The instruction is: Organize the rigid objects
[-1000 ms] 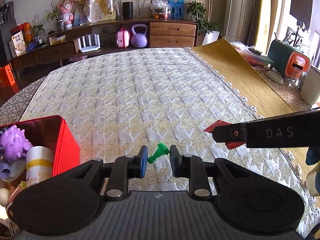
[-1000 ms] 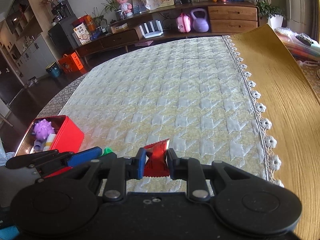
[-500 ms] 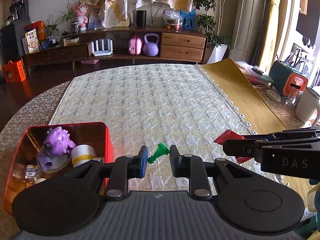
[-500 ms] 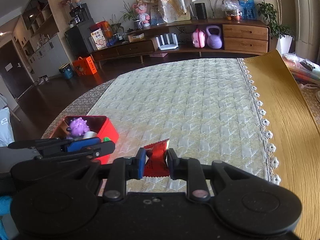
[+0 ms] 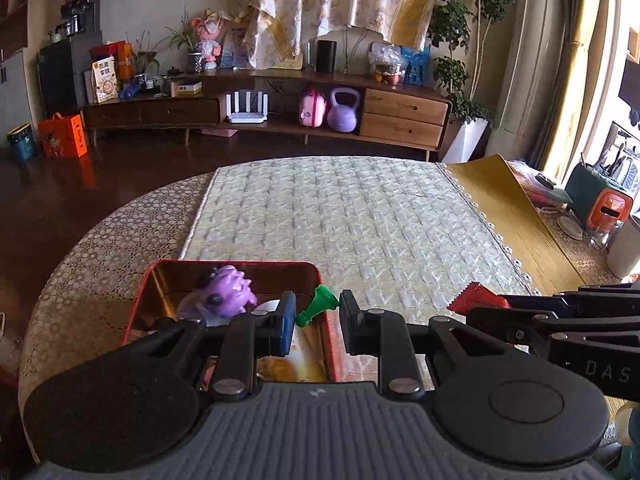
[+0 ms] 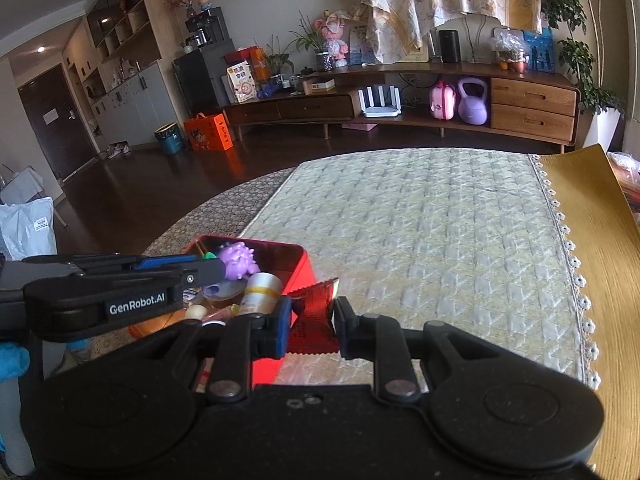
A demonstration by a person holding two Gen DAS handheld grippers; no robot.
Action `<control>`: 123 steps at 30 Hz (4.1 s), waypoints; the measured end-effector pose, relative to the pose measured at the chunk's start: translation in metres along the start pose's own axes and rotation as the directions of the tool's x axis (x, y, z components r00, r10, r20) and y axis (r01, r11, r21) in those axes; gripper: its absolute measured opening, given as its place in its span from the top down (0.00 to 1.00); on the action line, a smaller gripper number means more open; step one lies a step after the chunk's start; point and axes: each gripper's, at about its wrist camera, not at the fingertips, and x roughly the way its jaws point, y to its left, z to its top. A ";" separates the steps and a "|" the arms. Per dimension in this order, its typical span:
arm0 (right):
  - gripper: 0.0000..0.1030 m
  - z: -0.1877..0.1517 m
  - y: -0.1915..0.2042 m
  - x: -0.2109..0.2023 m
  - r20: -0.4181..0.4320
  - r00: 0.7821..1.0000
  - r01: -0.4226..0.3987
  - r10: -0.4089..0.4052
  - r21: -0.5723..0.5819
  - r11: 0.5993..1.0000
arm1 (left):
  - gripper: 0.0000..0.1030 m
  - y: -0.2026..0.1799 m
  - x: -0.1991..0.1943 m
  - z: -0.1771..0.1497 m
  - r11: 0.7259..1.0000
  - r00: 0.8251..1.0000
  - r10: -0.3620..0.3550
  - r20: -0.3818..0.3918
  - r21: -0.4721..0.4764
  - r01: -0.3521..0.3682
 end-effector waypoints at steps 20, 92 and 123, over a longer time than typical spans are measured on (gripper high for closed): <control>0.78 0.005 0.064 0.070 -0.071 0.996 -0.057 0.048 -0.132 0.990 | 0.78 0.117 0.024 -0.003 0.988 0.991 0.113 -0.067 -0.100 -0.119; 0.00 -0.040 0.065 -0.015 0.120 0.989 -0.067 0.080 -0.107 0.992 | 0.19 0.063 -0.045 -0.052 0.997 0.999 0.051 -0.008 -0.060 -0.051; 0.00 -0.082 0.042 -0.049 0.197 0.979 -0.048 0.051 -0.021 0.999 | 0.01 0.021 -0.073 -0.080 0.995 0.995 0.099 -0.002 -0.022 -0.099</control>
